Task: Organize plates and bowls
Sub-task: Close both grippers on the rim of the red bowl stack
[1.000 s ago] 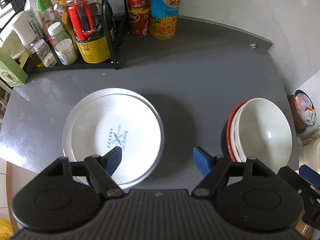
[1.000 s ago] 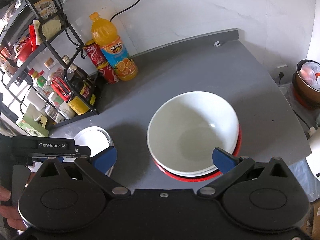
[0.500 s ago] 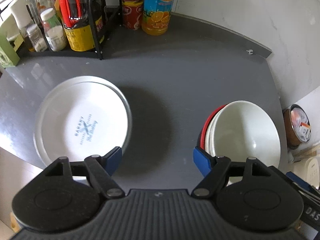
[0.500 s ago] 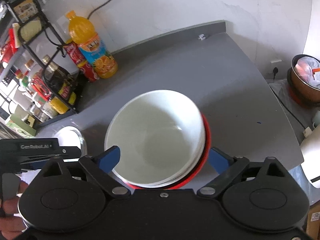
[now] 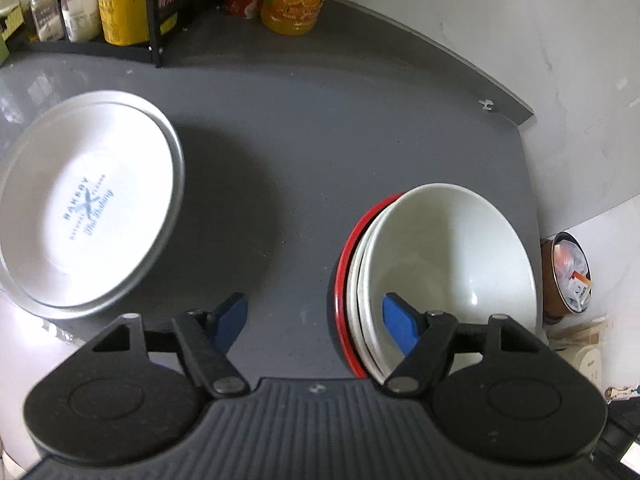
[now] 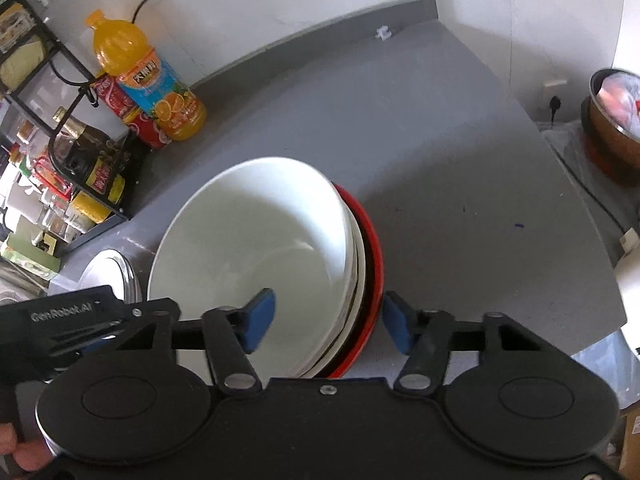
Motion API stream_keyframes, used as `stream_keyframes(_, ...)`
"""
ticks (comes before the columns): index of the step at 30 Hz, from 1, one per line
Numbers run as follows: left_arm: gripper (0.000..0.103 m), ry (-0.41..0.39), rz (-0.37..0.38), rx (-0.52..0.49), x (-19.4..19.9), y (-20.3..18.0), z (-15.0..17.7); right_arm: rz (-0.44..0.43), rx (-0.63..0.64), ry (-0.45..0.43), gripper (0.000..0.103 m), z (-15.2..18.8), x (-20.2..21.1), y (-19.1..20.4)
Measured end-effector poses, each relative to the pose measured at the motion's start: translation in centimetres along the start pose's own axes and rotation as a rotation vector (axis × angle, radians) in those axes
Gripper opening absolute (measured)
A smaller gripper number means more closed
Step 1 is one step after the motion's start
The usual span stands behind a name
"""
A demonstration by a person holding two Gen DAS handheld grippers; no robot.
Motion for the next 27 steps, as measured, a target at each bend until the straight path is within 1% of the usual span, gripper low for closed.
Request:
stream_keyframes(4, 0.069, 0.012, 0.003, 0.021, -1.2, -0.5, 0.2, 0.007, -0.017, 0.012, 0.055, 0.0, -0.8, -0.5)
stream_keyframes(5, 0.066, 0.013, 0.003, 0.023, -1.5, -0.7, 0.2, 0.009, -0.017, 0.012, 0.055, 0.0, -1.0, -0.6)
stream_keyframes(6, 0.062, 0.017, 0.003, 0.024, -1.9, -0.9, 0.2, 0.009, -0.020, 0.011, 0.054, -0.1, -1.1, -0.7)
stream_keyframes(7, 0.059, 0.024, 0.013, 0.030, -2.2, -1.1, 0.2, 0.010, -0.019, 0.009, 0.052, -0.1, -1.2, -1.0)
stream_keyframes(8, 0.054, 0.034, 0.023, 0.039, -2.6, -1.2, 0.3, 0.014, -0.021, 0.012, 0.051, -0.1, -1.4, -1.1)
stream_keyframes(10, 0.049, 0.049, 0.028, 0.052, -3.2, -1.4, 0.3, 0.019, -0.034, 0.011, 0.047, -0.2, -1.7, -1.6)
stream_keyframes(11, 0.044, 0.052, 0.024, 0.055, -3.3, -1.5, 0.3, 0.023, -0.042, 0.012, 0.044, -0.2, -1.8, -1.8)
stream_keyframes(12, 0.039, 0.052, 0.026, 0.056, -3.4, -1.6, 0.2, 0.032, -0.041, 0.010, 0.039, -0.3, -2.0, -2.0)
stream_keyframes(13, 0.036, 0.053, 0.035, 0.058, -3.5, -1.7, 0.2, 0.043, -0.035, 0.010, 0.033, -0.3, -2.1, -2.1)
stream_keyframes(14, 0.030, 0.059, 0.051, 0.060, -3.5, -1.8, 0.1, 0.053, -0.031, 0.010, 0.029, -0.3, -2.0, -2.2)
stream_keyframes(15, 0.027, 0.066, 0.070, 0.061, -3.6, -1.9, 0.0, 0.055, -0.031, 0.009, 0.028, -0.3, -1.9, -2.4)
stream_keyframes(17, 0.024, 0.068, 0.074, 0.067, -3.6, -1.6, -0.1, 0.041, -0.027, 0.005, 0.028, -0.3, -1.8, -2.5)
stream_keyframes(19, 0.024, 0.070, 0.081, 0.060, -3.6, -1.5, -0.2, 0.038, -0.020, 0.001, 0.028, -0.3, -1.8, -2.4)
stream_keyframes(24, 0.024, 0.040, 0.045, 0.030, -3.0, -1.3, -0.9, 0.010, -0.011, -0.013, 0.028, -0.3, -1.7, -1.4)
stream_keyframes(27, 0.024, 0.032, 0.055, 0.017, -2.6, -0.9, -1.7, 0.004, -0.010, -0.021, 0.028, -0.7, -1.8, -0.7)
Point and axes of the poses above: each gripper's, at about its wrist camera, not at the fingertips, and x roughly against the way its jaws point, y to its left, z to its underside, the point moved 8 cm from there along -x, roughly the way its jaws point, and after that the axes turned 13 degrees about -z, right-handed, at the moved point
